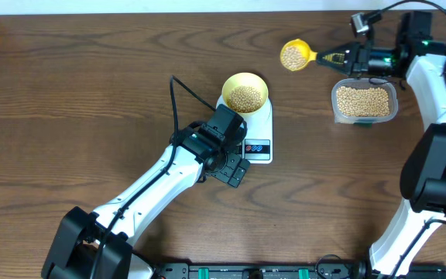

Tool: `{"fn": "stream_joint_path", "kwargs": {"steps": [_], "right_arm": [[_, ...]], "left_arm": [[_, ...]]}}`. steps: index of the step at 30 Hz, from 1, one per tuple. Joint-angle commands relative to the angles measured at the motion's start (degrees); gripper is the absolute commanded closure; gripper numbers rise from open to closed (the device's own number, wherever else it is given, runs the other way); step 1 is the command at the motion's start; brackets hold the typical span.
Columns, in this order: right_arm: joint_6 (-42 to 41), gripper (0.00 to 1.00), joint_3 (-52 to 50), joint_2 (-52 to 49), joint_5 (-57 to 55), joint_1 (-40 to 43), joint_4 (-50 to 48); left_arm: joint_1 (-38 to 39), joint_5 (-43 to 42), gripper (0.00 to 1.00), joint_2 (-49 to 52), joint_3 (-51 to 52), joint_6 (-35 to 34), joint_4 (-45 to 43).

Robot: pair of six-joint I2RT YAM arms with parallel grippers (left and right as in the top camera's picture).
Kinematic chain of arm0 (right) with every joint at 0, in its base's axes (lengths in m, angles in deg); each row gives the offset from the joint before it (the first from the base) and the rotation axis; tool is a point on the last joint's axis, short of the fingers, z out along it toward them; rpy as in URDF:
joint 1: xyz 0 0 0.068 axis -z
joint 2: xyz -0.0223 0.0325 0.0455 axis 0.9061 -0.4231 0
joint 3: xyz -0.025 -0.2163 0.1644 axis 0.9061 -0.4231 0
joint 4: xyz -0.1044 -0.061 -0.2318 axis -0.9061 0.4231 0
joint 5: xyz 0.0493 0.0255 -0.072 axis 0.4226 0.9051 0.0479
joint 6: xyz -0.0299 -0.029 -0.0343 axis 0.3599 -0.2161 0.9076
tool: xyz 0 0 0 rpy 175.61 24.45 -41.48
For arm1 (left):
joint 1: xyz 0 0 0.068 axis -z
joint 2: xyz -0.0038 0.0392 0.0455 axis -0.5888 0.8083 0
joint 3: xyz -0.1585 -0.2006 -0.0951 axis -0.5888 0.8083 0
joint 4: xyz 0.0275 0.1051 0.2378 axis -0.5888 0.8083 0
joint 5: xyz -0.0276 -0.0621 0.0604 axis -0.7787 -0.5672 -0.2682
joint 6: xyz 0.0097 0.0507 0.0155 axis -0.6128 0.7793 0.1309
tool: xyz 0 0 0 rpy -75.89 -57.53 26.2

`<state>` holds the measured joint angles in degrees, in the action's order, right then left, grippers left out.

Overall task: Scoop item into bowl and weigh 50g on scale
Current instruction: 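Carry the filled scoop left and tip it over the yellow bowl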

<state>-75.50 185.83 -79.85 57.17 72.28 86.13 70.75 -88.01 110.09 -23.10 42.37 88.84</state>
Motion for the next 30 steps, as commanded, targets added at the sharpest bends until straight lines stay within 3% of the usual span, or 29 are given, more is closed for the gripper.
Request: {"fn": "stream_joint_path", "kwargs": {"steps": [1, 18, 26, 30], "right_arm": [[-1.6, 0.99, -0.3, -0.3, -0.7, -2.1, -0.4], [-1.6, 0.99, -0.3, -0.3, -8.4, -8.8, -3.2], [-1.5, 0.88, -0.3, -0.3, -8.6, -12.0, -7.3], [-1.6, 0.99, -0.3, -0.3, -12.6, -13.3, -9.3]], "left_arm": [[0.0, 0.5, 0.02, -0.1, -0.4, -0.9, 0.2], [0.0, 0.5, 0.02, -0.1, -0.4, -0.9, 0.2], [0.0, 0.5, 0.02, -0.1, -0.4, -0.9, 0.2], [0.0, 0.5, 0.02, -0.1, -0.4, -0.9, 0.2]]}}
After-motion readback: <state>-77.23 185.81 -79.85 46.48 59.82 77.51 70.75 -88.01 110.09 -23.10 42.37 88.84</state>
